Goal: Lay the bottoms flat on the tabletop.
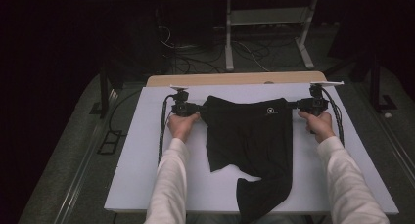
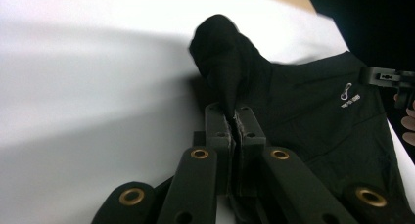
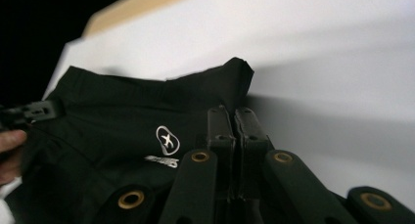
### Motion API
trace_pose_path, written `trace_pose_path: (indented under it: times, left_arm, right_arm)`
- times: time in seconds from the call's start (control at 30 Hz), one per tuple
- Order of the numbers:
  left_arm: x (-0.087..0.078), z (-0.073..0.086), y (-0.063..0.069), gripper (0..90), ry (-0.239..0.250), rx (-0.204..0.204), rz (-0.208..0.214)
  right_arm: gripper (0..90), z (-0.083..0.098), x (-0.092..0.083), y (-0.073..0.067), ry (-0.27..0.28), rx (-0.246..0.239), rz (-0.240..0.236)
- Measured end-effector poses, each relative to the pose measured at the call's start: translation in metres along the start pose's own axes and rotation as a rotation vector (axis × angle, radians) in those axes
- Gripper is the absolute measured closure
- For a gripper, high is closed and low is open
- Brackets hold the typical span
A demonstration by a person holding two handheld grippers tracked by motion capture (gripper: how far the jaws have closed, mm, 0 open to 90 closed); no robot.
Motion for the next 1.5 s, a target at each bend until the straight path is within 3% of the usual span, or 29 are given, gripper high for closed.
trace_pose_path:
  times: [0.1, 0.3, 0.5, 0.73, 0.77, 0.8, 0.83, 0.87, 0.93, 1.03, 1.1, 1.17, 1.23, 1.33, 1.5]
  left_arm:
    - [-0.011, -0.021, 0.002, 86.9, 0.015, 0.02, -0.011]
    - [-0.035, -0.065, 0.002, 86.8, 0.084, 0.04, -0.051]
    - [-0.049, -0.095, 0.004, 86.7, 0.131, 0.091, -0.083]
    - [-0.061, -0.129, 0.015, 86.1, 0.196, 0.127, -0.102]
    - [-0.061, -0.132, 0.015, 84.0, 0.23, 0.128, -0.113]
    - [-0.059, -0.132, 0.012, 70.9, 0.254, 0.124, -0.14]
    - [-0.055, -0.127, 0.005, 54.6, 0.255, 0.096, -0.169]
    - [-0.051, -0.12, -0.004, 45.0, 0.252, 0.061, -0.191]
    - [-0.045, -0.103, -0.02, 38.7, 0.265, 0.018, -0.186]
    - [-0.04, -0.076, -0.035, 28.8, 0.277, 0.002, -0.138]
    - [-0.04, -0.059, -0.039, 18.7, 0.285, -0.026, -0.09]
    - [-0.041, -0.045, -0.039, 10.3, 0.271, -0.033, -0.063]
    - [-0.041, -0.033, -0.034, 0.4, 0.234, 0.005, -0.074]
    - [-0.043, -0.019, -0.018, 0.0, 0.226, 0.066, -0.067]
    - [-0.037, 0.002, 0.01, 0.0, 0.191, 0.108, -0.021]
  right_arm:
    - [86.2, -0.019, 0.004, -0.012, 0.031, -0.004, -0.024]
    - [86.2, -0.063, 0.009, -0.043, 0.067, -0.06, -0.038]
    - [86.3, -0.098, 0.011, -0.069, 0.093, -0.133, -0.03]
    - [85.3, -0.133, 0.007, -0.089, 0.164, -0.172, -0.012]
    - [77.9, -0.138, 0.007, -0.089, 0.177, -0.167, 0.0]
    - [58.5, -0.142, 0.008, -0.084, 0.208, -0.155, 0.053]
    - [51.5, -0.143, 0.009, -0.074, 0.227, -0.135, 0.136]
    - [50.3, -0.137, 0.012, -0.064, 0.212, -0.109, 0.187]
    - [43.4, -0.117, 0.021, -0.045, 0.162, -0.066, 0.225]
    - [31.3, -0.084, 0.028, -0.02, 0.121, -0.05, 0.23]
    - [20.6, -0.066, 0.027, -0.012, 0.105, -0.036, 0.184]
    - [12.4, -0.053, 0.022, -0.012, 0.113, -0.039, 0.136]
    - [2.8, -0.04, 0.016, -0.017, 0.102, -0.059, 0.084]
    - [0.0, -0.017, 0.007, -0.032, 0.096, -0.123, 0.03]
    - [0.0, 0.019, -0.002, -0.047, 0.064, -0.175, 0.025]
Point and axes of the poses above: each handheld gripper's, and its own axes: x roughly forward along the jaws, z roughly out of its underside, y roughly to its right, the point moved 9 cm from there along x, roughly forward along the jaws, and after that the axes turned 3 degrees about z, right-handed, at the moved point
